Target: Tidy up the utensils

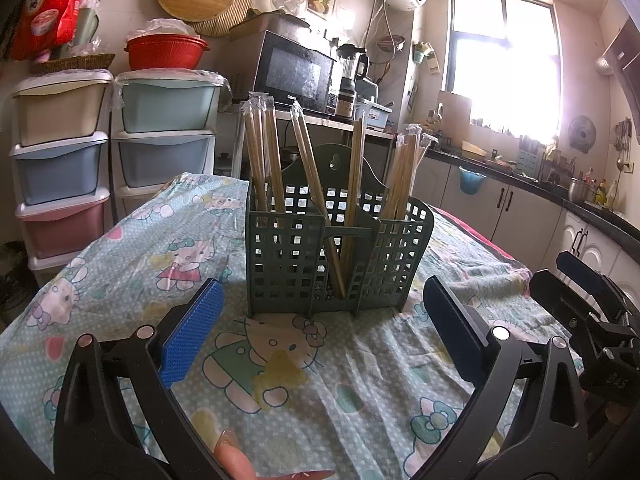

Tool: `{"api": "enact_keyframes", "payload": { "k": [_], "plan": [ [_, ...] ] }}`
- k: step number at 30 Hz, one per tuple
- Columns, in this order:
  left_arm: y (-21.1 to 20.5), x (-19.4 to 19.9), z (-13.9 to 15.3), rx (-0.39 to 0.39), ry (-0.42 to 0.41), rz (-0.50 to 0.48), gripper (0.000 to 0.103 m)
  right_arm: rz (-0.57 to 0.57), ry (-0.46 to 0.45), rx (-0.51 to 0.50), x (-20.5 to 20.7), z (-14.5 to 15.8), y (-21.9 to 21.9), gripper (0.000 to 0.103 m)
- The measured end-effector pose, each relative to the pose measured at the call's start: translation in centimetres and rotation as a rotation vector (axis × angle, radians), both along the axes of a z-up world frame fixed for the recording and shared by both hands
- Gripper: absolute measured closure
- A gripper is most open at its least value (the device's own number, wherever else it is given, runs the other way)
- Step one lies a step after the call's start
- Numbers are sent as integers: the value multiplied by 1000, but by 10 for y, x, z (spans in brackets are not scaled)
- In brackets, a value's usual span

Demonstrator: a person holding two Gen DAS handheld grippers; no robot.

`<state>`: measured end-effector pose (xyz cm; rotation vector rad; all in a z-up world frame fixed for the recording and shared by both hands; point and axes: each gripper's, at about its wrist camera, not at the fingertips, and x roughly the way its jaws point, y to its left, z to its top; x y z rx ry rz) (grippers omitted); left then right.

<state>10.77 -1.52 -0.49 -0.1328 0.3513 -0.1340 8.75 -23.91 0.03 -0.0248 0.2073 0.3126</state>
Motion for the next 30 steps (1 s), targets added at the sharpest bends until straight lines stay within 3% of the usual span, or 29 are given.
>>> {"api": "enact_keyframes", "payload": {
  "k": [30],
  "plan": [
    [0, 2, -1, 0, 8, 6, 11, 1, 0, -1, 0, -1, 0, 7]
  ]
}}
